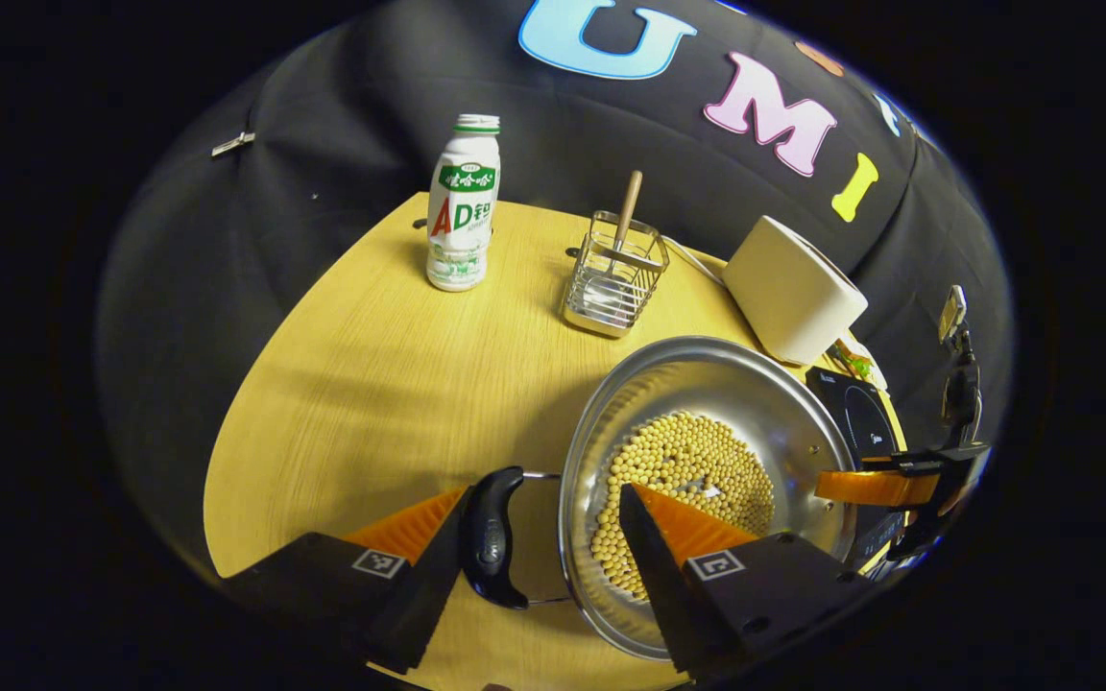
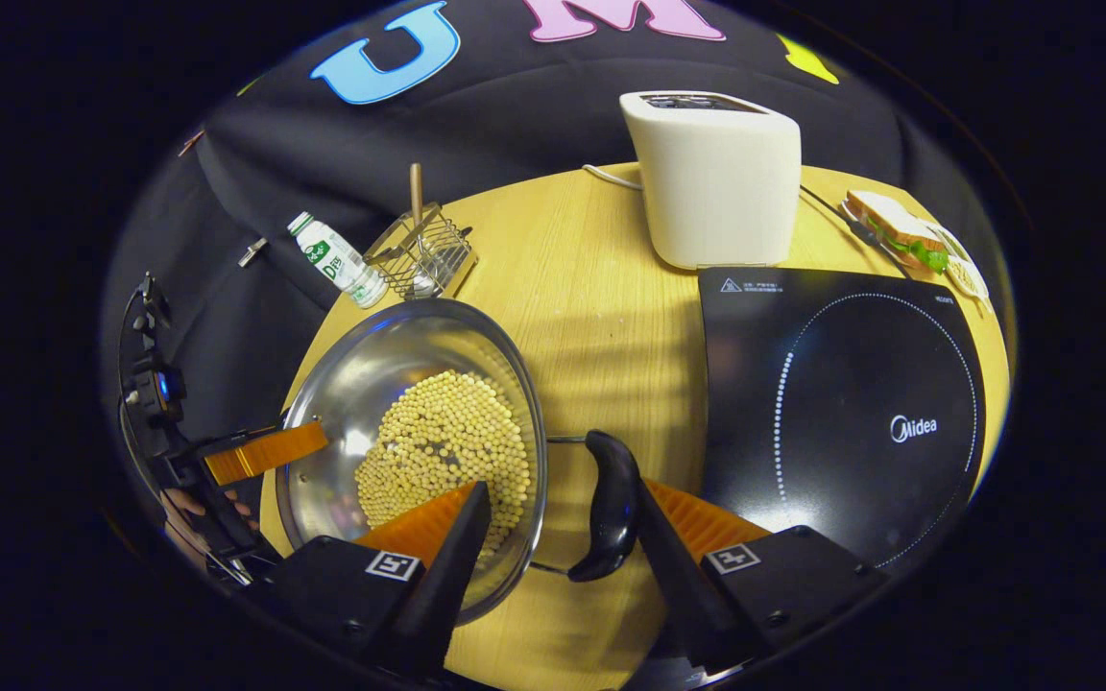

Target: First push the handle of the pot to place it horizontally, then grasp the pot with both hands and set it on the induction cooktop.

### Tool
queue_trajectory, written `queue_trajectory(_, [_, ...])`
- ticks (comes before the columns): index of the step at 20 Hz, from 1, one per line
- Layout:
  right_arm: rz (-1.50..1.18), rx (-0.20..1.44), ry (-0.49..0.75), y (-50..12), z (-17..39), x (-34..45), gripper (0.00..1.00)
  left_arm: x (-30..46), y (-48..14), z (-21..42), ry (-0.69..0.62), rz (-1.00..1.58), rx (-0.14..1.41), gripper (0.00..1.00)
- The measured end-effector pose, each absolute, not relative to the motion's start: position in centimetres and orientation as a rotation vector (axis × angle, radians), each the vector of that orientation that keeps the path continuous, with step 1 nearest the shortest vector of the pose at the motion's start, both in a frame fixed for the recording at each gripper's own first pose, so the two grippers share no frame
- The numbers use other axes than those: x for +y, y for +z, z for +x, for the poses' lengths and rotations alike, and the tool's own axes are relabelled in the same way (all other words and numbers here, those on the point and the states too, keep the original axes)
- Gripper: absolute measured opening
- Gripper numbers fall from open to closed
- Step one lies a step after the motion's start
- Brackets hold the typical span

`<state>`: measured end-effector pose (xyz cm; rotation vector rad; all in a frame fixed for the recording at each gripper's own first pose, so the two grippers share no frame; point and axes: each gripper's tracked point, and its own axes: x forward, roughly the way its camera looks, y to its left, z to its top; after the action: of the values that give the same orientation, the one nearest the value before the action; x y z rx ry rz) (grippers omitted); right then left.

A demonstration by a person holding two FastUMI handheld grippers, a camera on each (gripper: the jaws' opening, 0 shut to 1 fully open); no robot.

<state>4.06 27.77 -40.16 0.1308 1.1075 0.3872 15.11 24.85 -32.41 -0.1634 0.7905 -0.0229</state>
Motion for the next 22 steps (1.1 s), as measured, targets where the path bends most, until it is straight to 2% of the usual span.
queue_trajectory(1, [0.126, 1.118, 0.373, -40.6, 4.1, 27.6, 0.92, 24.9, -33.0, 15.1, -0.027, -0.163, 0.806, 0.87])
queue_trajectory(2, [0.125, 1.121, 0.366, -40.9, 4.2, 27.6, 0.83, 24.9, -33.2, 15.1, -0.03, -0.16, 0.816, 0.84])
queue_trajectory(3, [0.117, 1.112, 0.351, -41.1, 4.5, 27.5, 0.82, 25.1, -33.5, 15.1, -0.031, -0.153, 0.821, 0.81])
queue_trajectory(5, [0.107, 1.106, 0.333, -41.6, 4.9, 27.0, 0.76, 25.4, -33.9, 15.0, -0.035, -0.152, 0.835, 0.8])
queue_trajectory(6, [0.112, 1.115, 0.333, -41.9, 4.8, 27.1, 0.65, 25.2, -34.4, 15.0, -0.043, -0.16, 0.849, 0.72])
queue_trajectory(7, [0.117, 1.124, 0.334, -41.6, 4.6, 26.9, 0.65, 25.2, -34.9, 14.7, -0.049, -0.169, 0.867, 0.68])
queue_trajectory(9, [0.127, 1.134, 0.33, -41.9, 4.7, 27.0, 0.59, 25.1, -35.2, 14.5, -0.054, -0.179, 0.87, 0.68])
queue_trajectory(10, [0.142, 1.141, 0.325, -41.7, 4.6, 27.0, 0.63, 25.1, -35.1, 14.6, -0.054, -0.189, 0.862, 0.68])
queue_trajectory(13, [0.167, 1.161, 0.319, -42.0, 4.5, 27.0, 0.61, 24.9, -35.4, 14.3, -0.051, -0.23, 0.878, 0.66])
queue_trajectory(14, [0.159, 1.165, 0.319, -42.1, 4.5, 27.0, 0.57, 24.9, -35.3, 14.3, -0.048, -0.226, 0.882, 0.64])
queue_trajectory(15, [0.168, 1.164, 0.301, -42.0, 4.4, 26.9, 0.56, 24.9, -35.3, 14.2, -0.047, -0.219, 0.885, 0.63])
queue_trajectory(16, [0.163, 1.174, 0.302, -42.1, 4.2, 27.0, 0.48, 24.9, -35.2, 14.2, -0.044, -0.218, 0.885, 0.63])
queue_trajectory(17, [0.15, 1.18, 0.303, -42.0, 4.0, 26.8, 0.52, 24.9, -35.1, 14.0, -0.041, -0.221, 0.881, 0.61])
queue_trajectory(18, [0.131, 1.184, 0.311, -42.0, 3.6, 26.8, 0.53, 24.8, -35.0, 13.7, -0.04, -0.221, 0.878, 0.6])
queue_trajectory(20, [0.145, 1.185, 0.301, -41.6, 2.6, 26.7, 0.48, 24.9, -34.5, 12.6, -0.031, -0.225, 0.874, 0.59])
queue_trajectory(22, [0.147, 1.179, 0.314, -40.8, 1.9, 26.7, 0.48, 24.7, -33.6, 11.9, -0.026, -0.216, 0.862, 0.58])
